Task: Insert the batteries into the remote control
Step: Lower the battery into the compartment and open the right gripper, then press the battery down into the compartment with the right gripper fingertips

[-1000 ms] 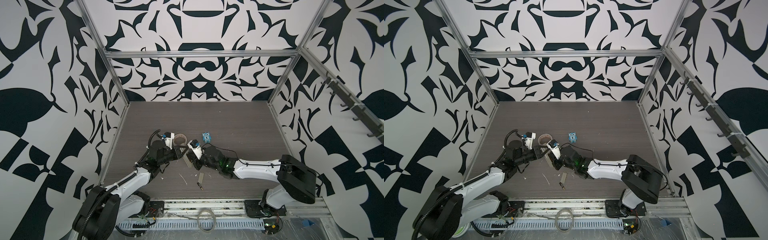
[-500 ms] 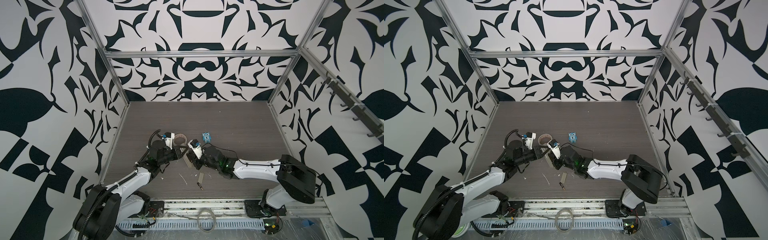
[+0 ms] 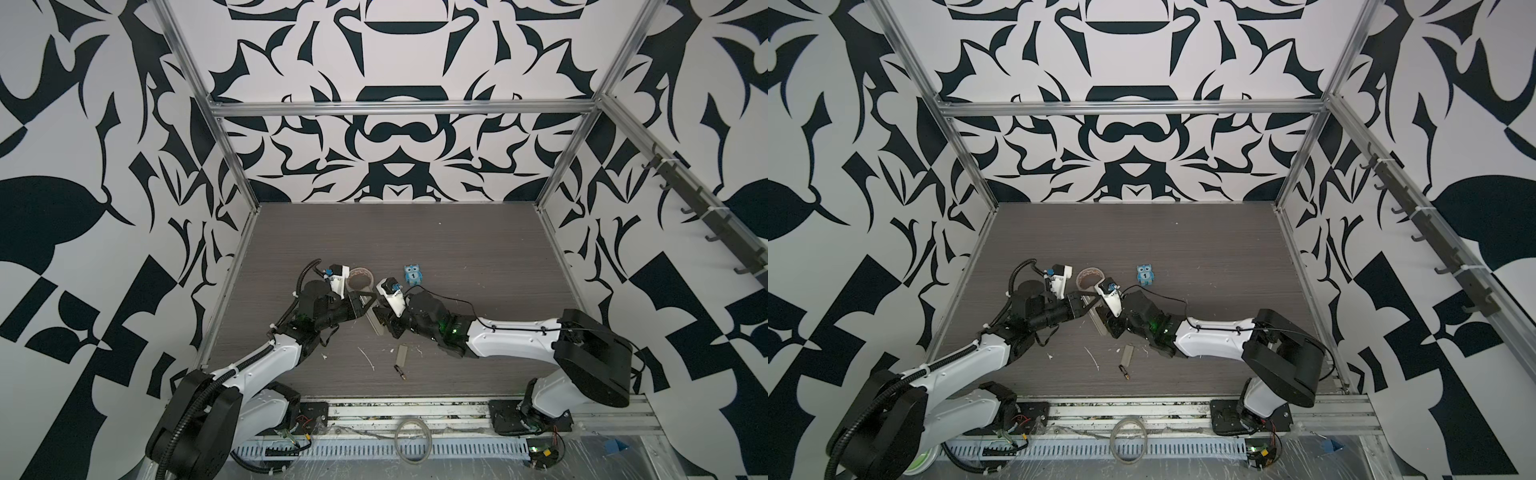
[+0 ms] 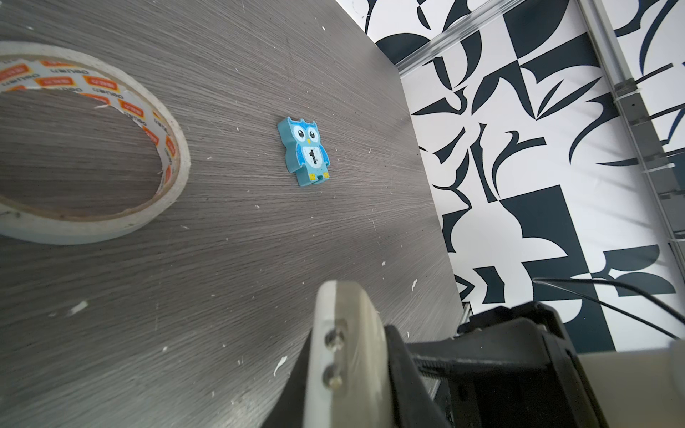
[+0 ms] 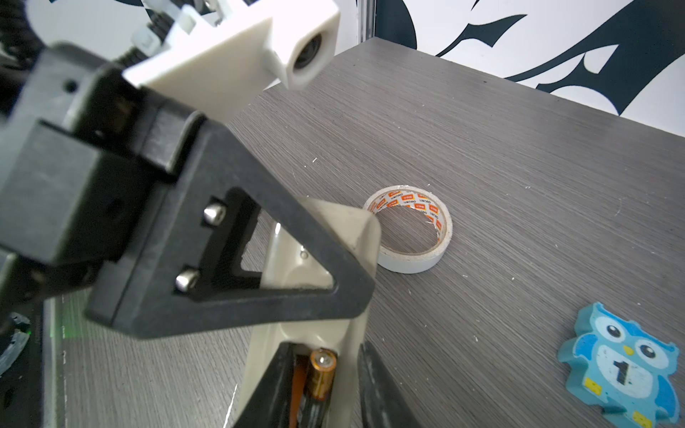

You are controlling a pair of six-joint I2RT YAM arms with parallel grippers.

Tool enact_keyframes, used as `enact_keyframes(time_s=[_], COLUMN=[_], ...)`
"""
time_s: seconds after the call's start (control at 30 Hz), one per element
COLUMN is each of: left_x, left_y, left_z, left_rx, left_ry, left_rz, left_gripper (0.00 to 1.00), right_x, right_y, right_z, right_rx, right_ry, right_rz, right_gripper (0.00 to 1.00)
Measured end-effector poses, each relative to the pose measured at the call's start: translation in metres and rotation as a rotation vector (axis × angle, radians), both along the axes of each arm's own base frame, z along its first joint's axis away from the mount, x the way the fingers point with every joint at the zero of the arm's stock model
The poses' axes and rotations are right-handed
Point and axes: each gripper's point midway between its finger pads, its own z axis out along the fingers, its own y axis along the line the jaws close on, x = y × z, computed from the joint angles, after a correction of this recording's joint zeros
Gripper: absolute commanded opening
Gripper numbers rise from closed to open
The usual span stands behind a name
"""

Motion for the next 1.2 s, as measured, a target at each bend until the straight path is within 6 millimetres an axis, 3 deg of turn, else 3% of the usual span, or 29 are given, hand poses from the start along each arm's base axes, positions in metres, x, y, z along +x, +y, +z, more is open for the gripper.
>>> enact_keyframes(time_s=[0.33,0.43,0.73,1.0,1.2], left_x=[-0.003,-0.004,-0.008,-0.013,-0.026], left_y=[-0.002,-0.003,-0.004,-0.008,-0.011], left_z=[0.000,0.001,-0.002,0.008,0.004], left_rx=[-0.007,-0.009,-0.003,0.004,0.013], left_ry=[0.004,0.005,0.023,0.021,0.054], left_rz=[-0.018,-0.024,-0.046,-0.093,-0.140], left_gripper=[0.00,0.00,0.00,0.00,0.00], right_x=[-0.003,-0.005,-0.025,-0.049,-0.064], right_y=[-0.003,-0.005,-0.029,-0.058,-0.070], right_z=[0.002,0.014,0.050,0.037,0.031], right_rx=[-0.009,0.006,-0.041,-0.275,-0.371], right_ry=[0.002,-0.014,-0.088,-0.140,-0.187], right_rz=[0.011,0.020,0.086,0.222,0.332], right_gripper=[0.49,0.59,0.68,0.69,0.64])
